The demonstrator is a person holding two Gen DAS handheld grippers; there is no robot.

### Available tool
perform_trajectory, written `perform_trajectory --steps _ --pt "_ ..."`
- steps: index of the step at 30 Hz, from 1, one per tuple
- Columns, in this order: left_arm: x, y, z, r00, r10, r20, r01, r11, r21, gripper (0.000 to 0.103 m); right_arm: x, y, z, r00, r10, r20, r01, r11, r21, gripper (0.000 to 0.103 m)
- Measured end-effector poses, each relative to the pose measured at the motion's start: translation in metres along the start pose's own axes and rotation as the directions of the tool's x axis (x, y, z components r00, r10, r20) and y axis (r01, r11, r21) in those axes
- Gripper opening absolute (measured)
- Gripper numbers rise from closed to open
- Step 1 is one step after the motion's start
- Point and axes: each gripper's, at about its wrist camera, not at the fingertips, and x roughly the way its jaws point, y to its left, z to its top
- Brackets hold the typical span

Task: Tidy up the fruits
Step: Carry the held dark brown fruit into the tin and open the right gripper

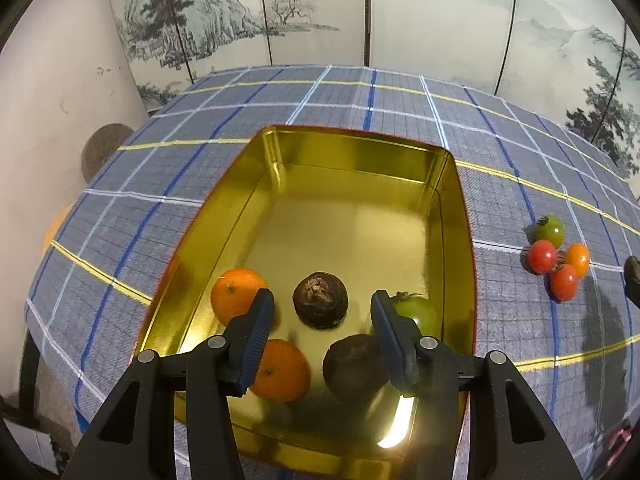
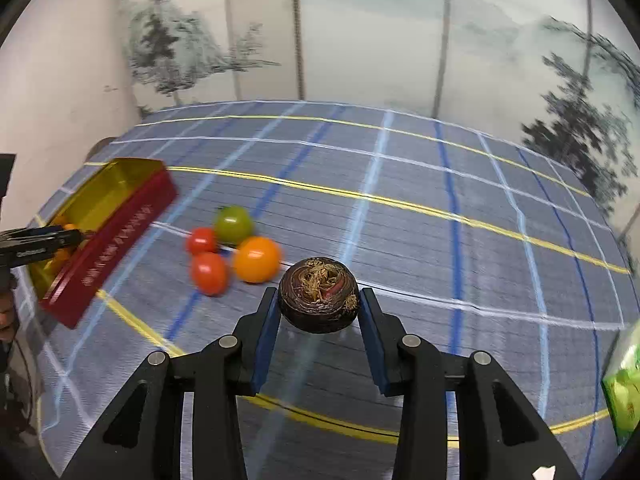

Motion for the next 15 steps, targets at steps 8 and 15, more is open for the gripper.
perform_trajectory --steps 8,15 --pt "-0.02 0.009 -0.005 0.999 0.002 0.036 -0.001 1.0 -0.012 0.052 -0.002 0.061 0.013 0.994 0.11 0.007 -0.109 0.988 -0.106 0.036" --pt "-0.036 0.033 -0.011 0.998 0.031 0.06 -0.027 0.997 -0.072 0.052 0.002 0.114 0.021 0.98 0.2 -0.011 -0.199 0.963 -0.18 0.036"
